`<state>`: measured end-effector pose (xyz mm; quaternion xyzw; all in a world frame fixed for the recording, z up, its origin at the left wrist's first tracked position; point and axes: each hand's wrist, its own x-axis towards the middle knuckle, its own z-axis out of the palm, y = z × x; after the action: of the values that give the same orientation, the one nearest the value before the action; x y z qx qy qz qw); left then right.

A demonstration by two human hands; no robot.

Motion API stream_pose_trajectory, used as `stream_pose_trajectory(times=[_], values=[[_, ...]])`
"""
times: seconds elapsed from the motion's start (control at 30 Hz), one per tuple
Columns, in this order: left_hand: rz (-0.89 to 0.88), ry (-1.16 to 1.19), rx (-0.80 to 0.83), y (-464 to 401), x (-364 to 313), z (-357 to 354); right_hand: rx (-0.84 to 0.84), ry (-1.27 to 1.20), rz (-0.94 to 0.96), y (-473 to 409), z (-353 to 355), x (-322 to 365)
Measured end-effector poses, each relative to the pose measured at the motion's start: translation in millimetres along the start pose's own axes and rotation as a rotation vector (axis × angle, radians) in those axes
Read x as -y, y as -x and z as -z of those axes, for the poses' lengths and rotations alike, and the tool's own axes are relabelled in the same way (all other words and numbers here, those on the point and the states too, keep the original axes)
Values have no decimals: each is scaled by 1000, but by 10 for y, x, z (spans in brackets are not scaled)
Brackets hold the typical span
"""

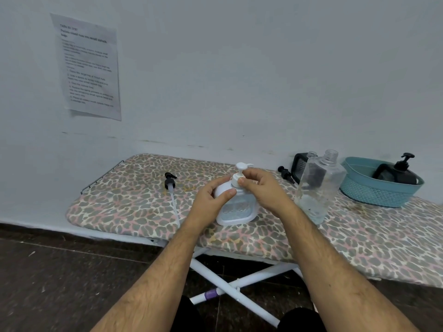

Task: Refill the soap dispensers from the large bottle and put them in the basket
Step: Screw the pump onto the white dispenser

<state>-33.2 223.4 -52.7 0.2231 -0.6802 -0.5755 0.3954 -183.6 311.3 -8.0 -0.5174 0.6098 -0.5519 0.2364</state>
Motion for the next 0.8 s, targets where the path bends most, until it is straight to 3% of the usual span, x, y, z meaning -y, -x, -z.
stream_pose_trajectory(times=[0.27,0.47,0.53,0.7,0.8], values=[[23,7,21,8,-7,13,97,354,88,-43,105,102],[28,-3,39,8,-13,31,164,278,17,-84,181,180],[27,-5,33,8,-10,33,128,191,-13,-54,128,171],[25,-9,38,8,-4,26,-156,154,66,47,-85,41],[33,-2,50,0,-16,30,-79,227,57,5,-26,80]])
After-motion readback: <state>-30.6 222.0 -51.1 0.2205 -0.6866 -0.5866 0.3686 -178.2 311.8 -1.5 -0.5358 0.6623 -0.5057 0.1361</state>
